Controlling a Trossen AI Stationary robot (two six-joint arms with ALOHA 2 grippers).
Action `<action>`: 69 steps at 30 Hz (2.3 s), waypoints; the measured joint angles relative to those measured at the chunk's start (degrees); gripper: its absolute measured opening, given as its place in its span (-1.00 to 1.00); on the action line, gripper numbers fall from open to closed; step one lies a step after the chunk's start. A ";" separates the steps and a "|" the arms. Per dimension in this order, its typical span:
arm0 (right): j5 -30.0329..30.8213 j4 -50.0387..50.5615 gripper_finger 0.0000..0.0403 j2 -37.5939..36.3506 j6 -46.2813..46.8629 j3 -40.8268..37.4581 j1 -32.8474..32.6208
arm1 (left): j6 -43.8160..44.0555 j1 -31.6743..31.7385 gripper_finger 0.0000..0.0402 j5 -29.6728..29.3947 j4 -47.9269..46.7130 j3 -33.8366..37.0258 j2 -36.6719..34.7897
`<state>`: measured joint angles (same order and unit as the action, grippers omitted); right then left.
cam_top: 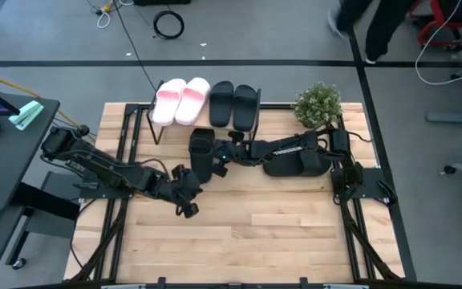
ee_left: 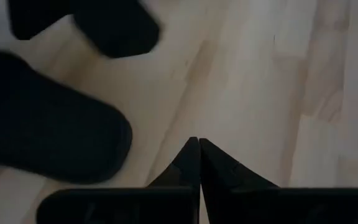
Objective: Pick and place slides into the shelf
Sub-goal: Put the black slide under the shelf
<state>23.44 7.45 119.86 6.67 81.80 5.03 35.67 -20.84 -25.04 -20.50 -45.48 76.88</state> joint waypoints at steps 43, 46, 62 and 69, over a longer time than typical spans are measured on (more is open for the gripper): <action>-17.10 -1.53 -1.00 0.08 8.83 -6.65 -9.87 | -6.31 5.39 -0.96 -2.28 14.28 7.00 0.02; -18.79 -1.56 -1.00 0.08 10.42 -6.65 -11.88 | -5.28 3.09 -0.98 -0.96 13.63 6.99 0.02; -19.05 -1.83 -1.00 -2.71 12.90 -6.65 -18.11 | 3.24 1.25 -0.98 2.08 8.79 6.93 11.91; -18.28 -1.20 -1.00 -4.92 12.77 -6.65 -18.33 | 1.34 6.19 -0.98 1.43 10.42 6.95 15.27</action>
<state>5.16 6.24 114.94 19.44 75.16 -13.30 37.01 -14.65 -23.61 -10.07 -38.52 92.15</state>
